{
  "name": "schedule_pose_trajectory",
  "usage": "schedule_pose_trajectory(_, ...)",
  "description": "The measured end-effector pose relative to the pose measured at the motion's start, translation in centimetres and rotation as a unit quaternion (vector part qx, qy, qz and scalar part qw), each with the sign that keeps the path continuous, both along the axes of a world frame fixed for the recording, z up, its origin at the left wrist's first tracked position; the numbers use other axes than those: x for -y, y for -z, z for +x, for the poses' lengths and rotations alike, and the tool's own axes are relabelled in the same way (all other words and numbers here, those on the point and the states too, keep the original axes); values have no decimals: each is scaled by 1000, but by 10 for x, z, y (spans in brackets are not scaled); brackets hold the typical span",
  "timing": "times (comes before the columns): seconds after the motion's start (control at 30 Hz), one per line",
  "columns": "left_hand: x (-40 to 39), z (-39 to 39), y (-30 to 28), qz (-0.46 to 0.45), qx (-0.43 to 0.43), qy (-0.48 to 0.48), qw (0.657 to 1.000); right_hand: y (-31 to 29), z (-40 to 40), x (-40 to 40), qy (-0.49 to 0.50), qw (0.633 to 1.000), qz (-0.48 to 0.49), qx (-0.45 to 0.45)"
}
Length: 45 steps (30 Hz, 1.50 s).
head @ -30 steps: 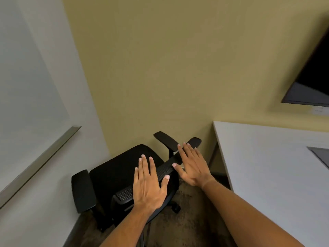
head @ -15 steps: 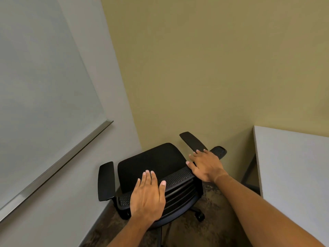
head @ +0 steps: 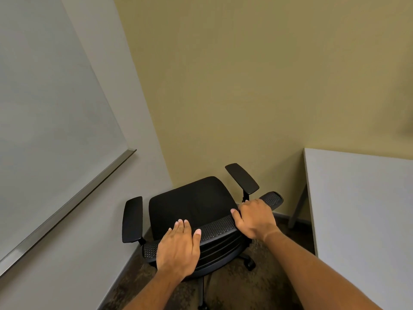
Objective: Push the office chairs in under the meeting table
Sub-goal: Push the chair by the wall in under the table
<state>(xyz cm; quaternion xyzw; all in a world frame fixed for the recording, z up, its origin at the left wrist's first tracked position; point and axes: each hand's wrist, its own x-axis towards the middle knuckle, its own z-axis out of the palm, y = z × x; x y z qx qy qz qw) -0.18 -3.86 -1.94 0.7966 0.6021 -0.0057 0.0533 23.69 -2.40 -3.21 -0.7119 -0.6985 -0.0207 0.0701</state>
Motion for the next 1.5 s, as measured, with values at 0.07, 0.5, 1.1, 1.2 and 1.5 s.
schedule_pose_trajectory(0.07, 5, -9, 0, 10, -2, 19, 1000, -2, -8, 15, 14, 1000, 11, 2)
schedule_pose_trajectory(0.5, 23, -111, -7, 10, -6, 177, 984, -17, -129, 124, 148, 989, 14, -1)
schedule_pose_trajectory(1.1, -15, -151, -27, -21, -19, 327, 945, -41, -237, 202, 269, 962, -5, -53)
schedule_pose_trajectory(1.2, -22, -141, -24, -17, -15, 353, 935, -37, -238, 206, 289, 955, 1, -67)
schedule_pose_trajectory(1.5, -67, -102, -20, -19, -11, 433, 901, -30, -238, 187, 366, 924, -26, -106)
